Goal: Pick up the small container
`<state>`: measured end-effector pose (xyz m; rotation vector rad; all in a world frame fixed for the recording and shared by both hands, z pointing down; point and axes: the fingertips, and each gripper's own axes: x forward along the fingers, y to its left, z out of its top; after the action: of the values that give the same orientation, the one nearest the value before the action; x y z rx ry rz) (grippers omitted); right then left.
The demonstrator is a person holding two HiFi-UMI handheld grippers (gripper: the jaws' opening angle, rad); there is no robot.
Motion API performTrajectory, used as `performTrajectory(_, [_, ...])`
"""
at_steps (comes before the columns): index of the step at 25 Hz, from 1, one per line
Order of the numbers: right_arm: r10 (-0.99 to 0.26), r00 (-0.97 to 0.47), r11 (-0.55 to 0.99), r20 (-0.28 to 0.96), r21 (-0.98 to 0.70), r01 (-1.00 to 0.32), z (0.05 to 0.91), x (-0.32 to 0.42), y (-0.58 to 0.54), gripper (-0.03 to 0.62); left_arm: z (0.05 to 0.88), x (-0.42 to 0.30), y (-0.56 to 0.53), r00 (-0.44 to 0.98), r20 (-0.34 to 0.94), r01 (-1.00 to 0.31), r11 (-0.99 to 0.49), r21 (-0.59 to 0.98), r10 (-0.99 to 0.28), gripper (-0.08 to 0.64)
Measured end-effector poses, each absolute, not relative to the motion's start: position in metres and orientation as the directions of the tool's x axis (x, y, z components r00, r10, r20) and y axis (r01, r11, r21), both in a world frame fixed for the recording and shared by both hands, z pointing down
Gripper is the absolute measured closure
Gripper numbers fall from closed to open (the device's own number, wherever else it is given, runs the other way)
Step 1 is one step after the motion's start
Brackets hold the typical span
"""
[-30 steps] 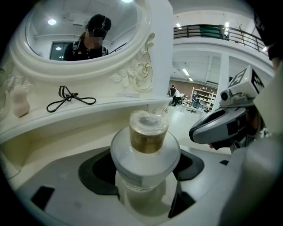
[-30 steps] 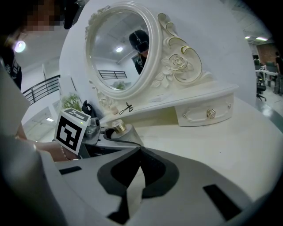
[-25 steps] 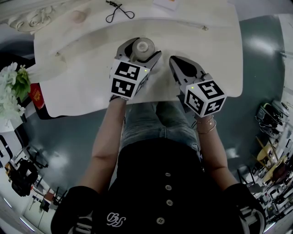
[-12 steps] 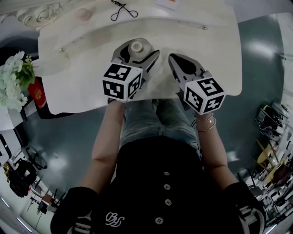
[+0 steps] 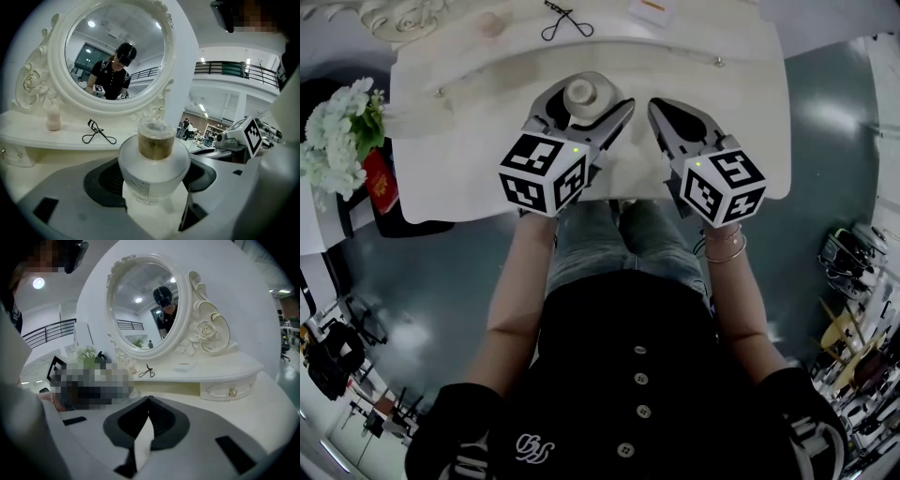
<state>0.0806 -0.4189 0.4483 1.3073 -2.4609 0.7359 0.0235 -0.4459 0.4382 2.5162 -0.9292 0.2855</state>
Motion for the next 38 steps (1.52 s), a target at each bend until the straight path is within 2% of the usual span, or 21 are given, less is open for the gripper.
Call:
performTrajectory(6, [-0.707, -0.583, 0.503, 0.400, -0.295, -0.813, 0.424, 0.075, -0.427, 0.589, 0.408, 0.023, -0.439, 0.751, 0.256, -0.660, -0.677, 0.326, -0.608, 0.238])
performTrajectory(20, [-0.709, -0.628, 0.591, 0.322, -0.214, -0.778, 0.364, 0.056, -0.442, 0.589, 0.350, -0.009, -0.446, 0.709, 0.180, -0.700, -0.649, 0.297, -0.682, 0.238])
performTrajectory(38, [-0.702, -0.681, 0.666, 0.211, -0.144, -0.732, 0.301, 0.036, -0.437, 0.589, 0.318, -0.014, -0.439, 0.728, 0.111, -0.677, -0.683, 0.273, -0.677, 0.238])
